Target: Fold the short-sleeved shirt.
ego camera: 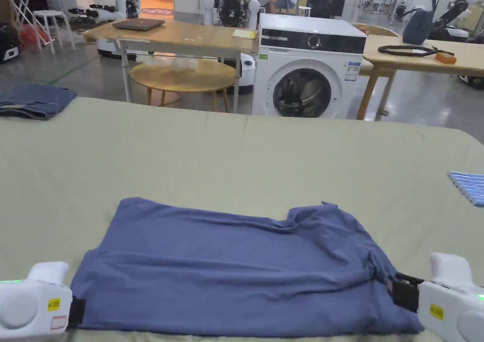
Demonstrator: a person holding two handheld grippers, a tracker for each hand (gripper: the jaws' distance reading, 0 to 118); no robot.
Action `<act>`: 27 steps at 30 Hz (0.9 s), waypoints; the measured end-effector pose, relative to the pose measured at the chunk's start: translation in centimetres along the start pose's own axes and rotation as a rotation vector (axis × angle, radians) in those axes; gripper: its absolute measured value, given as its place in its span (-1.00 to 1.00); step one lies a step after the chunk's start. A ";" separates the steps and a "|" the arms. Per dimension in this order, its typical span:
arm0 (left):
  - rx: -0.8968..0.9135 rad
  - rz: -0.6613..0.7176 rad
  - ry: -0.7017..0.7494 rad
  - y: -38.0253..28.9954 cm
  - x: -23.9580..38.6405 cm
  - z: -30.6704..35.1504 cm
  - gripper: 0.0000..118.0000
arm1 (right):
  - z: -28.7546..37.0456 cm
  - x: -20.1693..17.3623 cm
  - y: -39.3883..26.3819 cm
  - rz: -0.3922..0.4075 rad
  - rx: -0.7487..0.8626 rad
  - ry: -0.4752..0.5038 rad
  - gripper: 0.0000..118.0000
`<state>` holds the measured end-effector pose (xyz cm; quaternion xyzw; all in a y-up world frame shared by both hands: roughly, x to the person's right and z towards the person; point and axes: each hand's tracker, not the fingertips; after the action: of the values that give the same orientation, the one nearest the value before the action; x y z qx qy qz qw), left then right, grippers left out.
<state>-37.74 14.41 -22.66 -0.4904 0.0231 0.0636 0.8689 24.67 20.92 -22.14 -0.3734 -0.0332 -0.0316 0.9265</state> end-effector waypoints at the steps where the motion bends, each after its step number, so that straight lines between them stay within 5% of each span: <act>1: 0.006 -0.012 0.003 0.0 0.5 1.2 -0.98 | -0.8 0.4 0.0 0.016 -0.037 -0.003 -0.71; 3: 0.006 -0.016 0.002 0.0 0.5 1.3 -0.98 | -2.9 0.9 -0.3 0.038 -0.099 -0.015 -0.08; 4: 0.007 -0.015 0.002 0.0 0.5 1.3 -0.98 | -3.8 1.1 -0.4 0.048 -0.136 -0.026 0.07; 9: 0.005 -0.014 -0.001 -0.1 0.2 1.1 -0.98 | -7.7 1.7 -2.4 0.039 -0.299 0.008 0.16; 11: 0.007 -0.018 -0.002 -0.2 0.3 1.2 -0.98 | -6.6 1.4 -2.8 0.039 -0.218 -0.014 0.15; 16: 0.004 -0.010 -0.002 -0.5 0.4 1.0 -0.98 | -6.4 0.0 -3.4 0.049 -0.215 0.047 0.00; 19: 0.003 -0.011 0.001 -0.4 0.4 0.6 -0.98 | -6.4 -0.3 -3.2 0.058 -0.218 0.036 -0.62; 21: 0.017 -0.018 0.003 -0.4 0.5 1.1 -0.98 | -5.8 -0.3 -2.7 0.058 -0.220 0.031 -0.86; 27: 0.133 -0.024 -0.031 1.6 0.2 4.9 -0.98 | -1.1 -0.5 0.5 0.064 -0.127 -0.007 -0.92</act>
<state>-37.85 19.41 -21.49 -0.4310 0.0078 0.0591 0.9004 24.24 20.55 -23.30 -0.4325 -0.0222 -0.0027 0.9013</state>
